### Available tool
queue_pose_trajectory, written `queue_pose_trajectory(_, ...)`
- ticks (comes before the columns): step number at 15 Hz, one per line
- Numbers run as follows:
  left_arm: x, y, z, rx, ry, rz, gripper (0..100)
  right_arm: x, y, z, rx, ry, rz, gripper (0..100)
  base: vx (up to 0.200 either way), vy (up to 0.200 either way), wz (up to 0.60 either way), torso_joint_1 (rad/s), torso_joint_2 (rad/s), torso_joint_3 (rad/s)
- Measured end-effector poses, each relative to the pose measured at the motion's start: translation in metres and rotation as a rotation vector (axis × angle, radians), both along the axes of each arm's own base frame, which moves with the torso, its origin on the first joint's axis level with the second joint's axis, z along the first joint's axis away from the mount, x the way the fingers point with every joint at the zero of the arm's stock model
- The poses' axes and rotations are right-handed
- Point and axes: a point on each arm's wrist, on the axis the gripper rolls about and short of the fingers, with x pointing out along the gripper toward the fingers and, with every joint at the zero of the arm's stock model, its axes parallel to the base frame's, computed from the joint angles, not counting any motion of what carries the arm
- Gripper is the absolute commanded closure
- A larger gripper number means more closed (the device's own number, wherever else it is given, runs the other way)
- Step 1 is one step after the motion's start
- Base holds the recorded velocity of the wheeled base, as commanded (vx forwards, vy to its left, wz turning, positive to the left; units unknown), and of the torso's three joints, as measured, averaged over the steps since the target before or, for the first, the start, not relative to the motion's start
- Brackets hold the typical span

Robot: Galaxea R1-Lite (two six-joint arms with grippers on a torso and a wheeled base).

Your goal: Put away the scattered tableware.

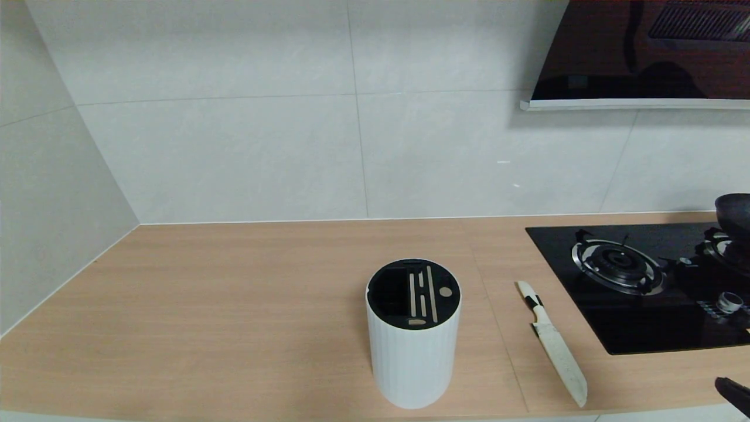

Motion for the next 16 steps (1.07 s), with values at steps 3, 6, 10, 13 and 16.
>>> queue_pose_trajectory(3,0.000,0.000,0.000,0.000,0.000,0.000,0,0.037,0.009,0.014,-0.006,0.027,0.027,0,0.000,0.000,0.00,0.000,0.00,0.000)
queue_pose_trajectory(6,0.000,0.000,0.000,0.000,0.000,0.000,0,0.080,0.019,0.021,-0.007,0.022,0.030,0,0.000,0.000,0.00,0.000,0.00,0.000)
queue_pose_trajectory(10,0.000,0.000,0.000,0.000,0.001,0.000,0,0.132,0.031,0.013,-0.021,0.077,0.032,0,0.000,0.000,0.00,0.000,0.00,0.000)
queue_pose_trajectory(13,0.000,0.000,0.000,0.000,0.000,0.000,0,0.159,0.041,-0.010,-0.046,0.133,0.030,0,0.000,0.000,0.00,0.000,0.00,0.000)
queue_pose_trajectory(16,0.000,0.000,0.000,0.000,0.000,0.000,0,0.174,0.049,-0.035,-0.067,0.193,0.035,0,0.000,0.000,0.00,0.000,0.00,0.000)
